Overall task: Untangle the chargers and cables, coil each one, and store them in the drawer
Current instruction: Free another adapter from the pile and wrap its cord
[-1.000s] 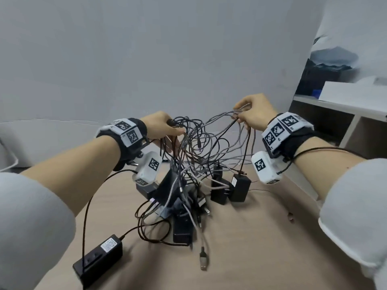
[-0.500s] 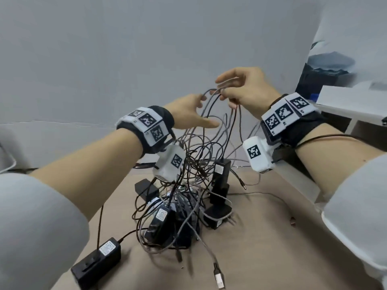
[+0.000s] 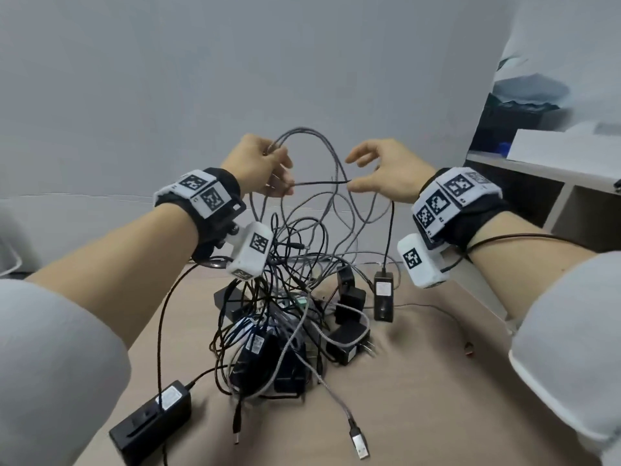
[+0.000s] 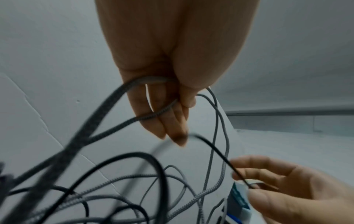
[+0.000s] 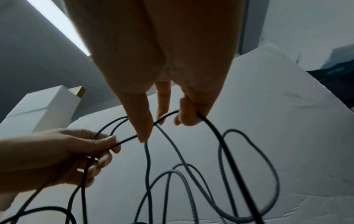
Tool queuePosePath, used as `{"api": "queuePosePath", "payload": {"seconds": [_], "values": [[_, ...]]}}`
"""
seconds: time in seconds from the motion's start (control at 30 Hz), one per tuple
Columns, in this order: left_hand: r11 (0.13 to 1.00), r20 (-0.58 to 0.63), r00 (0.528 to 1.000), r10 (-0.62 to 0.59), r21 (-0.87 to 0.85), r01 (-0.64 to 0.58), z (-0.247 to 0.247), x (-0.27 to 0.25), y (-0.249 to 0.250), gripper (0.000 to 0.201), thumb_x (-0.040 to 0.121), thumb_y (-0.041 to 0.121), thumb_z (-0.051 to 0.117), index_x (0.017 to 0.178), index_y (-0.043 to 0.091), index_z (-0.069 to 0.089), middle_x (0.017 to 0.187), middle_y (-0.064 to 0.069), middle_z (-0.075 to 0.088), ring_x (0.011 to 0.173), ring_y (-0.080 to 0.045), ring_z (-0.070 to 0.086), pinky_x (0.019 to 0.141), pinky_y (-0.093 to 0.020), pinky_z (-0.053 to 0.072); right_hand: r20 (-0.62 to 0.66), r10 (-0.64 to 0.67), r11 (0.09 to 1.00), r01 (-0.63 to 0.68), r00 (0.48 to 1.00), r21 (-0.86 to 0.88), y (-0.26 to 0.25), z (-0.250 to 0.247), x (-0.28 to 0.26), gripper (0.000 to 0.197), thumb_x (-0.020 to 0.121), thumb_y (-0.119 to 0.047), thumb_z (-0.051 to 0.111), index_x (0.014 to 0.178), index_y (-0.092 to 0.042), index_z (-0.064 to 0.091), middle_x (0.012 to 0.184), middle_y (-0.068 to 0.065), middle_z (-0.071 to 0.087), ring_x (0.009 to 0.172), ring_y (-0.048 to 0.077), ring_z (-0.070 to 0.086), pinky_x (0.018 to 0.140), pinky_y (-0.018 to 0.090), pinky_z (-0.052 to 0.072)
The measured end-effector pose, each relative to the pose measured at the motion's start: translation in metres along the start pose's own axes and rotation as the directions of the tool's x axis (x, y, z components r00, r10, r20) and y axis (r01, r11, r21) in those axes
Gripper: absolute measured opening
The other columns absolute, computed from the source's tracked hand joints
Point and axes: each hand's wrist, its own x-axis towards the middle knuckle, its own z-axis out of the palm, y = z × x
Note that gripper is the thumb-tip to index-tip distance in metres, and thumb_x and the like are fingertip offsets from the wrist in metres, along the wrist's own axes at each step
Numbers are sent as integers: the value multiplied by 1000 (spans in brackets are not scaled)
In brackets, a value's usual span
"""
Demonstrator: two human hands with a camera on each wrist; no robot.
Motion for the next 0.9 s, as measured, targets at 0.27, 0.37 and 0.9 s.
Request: {"api": "queuePosePath", "payload": {"seconds": [0.27,0.37,0.9], "values": [[875,74,946,-315,409,259,-13,-1,-35,19,106,10,43,106,-4,54,79,-18,76,67,-32,75,58,-41,62,160,-7,987,32,987,-155,-6,2,-7,14,85,-31,79,87,-17,77,72,2,72,67,11,64,70,27,50],[712,214,883,-418,681,172,4,-13,-48,20,101,6,50,111,-7,61,93,-17,77,66,-25,74,63,-35,61,222,16,976,33,975,-216,-8,5,-8,23,82,-36,81,91,-15,79,84,2,75,80,15,68,77,28,52],[621,211,977,34,762,-186,10,-19,-3,57,91,65,55,105,13,72,103,-2,71,91,-19,64,73,-29,47,-274,7,978,50,962,202,-5,-13,5,23,95,-32,69,90,-11,75,61,-12,56,46,-4,45,50,10,34]]}}
